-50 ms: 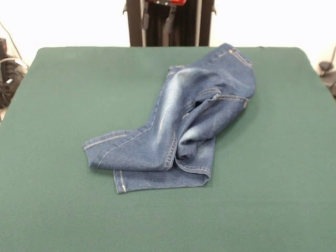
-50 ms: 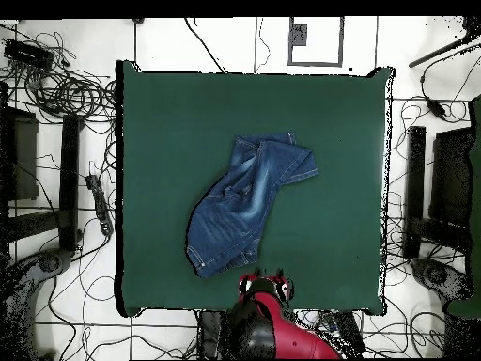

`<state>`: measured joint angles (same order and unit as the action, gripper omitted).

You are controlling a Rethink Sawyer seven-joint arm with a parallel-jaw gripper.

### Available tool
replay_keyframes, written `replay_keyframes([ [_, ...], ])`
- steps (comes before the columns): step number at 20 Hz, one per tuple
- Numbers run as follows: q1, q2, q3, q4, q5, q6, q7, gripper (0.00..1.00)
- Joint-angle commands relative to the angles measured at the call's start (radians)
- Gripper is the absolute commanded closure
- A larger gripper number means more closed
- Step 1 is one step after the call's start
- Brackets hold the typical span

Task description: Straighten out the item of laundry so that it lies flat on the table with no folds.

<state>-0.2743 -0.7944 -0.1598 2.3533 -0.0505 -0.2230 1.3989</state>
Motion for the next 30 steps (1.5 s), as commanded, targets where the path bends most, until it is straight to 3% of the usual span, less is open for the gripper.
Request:
replay_keyframes([
  [1, 0.008, 0.03, 0.045, 0.02, 0.109, -0.06, 0.363, 0.0],
  [9, 0.075, 0.109, 0.072, 0.04, 0.188, -0.158, 0.419, 0.0],
  [15, 0.139, 0.12, 0.077, 0.053, 0.254, -0.179, 0.458, 0.0],
  [30, 0.374, 0.109, 0.02, 0.059, 0.396, -0.125, 0.553, 0.0],
])
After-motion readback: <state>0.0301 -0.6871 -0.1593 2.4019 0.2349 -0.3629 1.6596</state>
